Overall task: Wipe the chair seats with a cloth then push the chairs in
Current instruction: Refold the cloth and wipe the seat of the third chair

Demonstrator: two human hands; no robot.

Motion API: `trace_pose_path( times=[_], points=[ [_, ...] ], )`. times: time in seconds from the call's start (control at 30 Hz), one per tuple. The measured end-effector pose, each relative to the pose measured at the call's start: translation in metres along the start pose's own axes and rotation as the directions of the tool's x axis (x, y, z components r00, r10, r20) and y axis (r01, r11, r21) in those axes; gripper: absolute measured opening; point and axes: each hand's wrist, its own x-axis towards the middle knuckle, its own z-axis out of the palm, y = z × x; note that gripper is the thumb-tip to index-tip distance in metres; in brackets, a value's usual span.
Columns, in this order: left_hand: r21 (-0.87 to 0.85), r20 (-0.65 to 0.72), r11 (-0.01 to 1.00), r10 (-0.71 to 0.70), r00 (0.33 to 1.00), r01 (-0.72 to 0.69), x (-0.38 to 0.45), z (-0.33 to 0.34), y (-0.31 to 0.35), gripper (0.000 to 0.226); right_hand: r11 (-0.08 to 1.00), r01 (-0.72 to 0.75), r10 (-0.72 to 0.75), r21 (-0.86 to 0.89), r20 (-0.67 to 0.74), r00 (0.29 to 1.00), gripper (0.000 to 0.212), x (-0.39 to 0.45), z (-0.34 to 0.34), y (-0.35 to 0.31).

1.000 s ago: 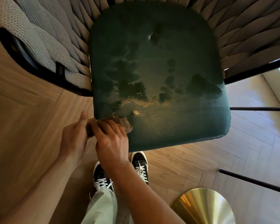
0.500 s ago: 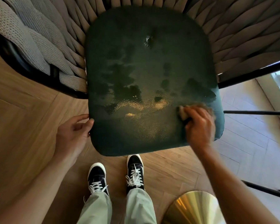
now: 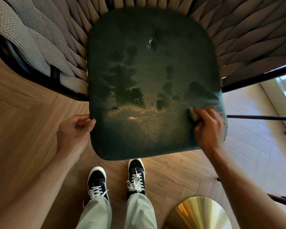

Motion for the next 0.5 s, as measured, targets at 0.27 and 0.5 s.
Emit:
trace_pose_path(
  times=[0.27,0.5],
  points=[
    [-0.083,0.06,0.995,-0.046,0.997,0.051,0.003,-0.005,-0.003,0.022,0.977,0.195,-0.206,0.083,0.143,0.968,0.036,-0.043,0.051,-0.128],
    [-0.238,0.126,0.957,-0.141,0.982,0.168,0.001,-0.011,0.012,0.035,0.956,0.264,-0.286,0.129,0.208,0.935,0.029,-0.069,0.092,-0.239]
  ],
)
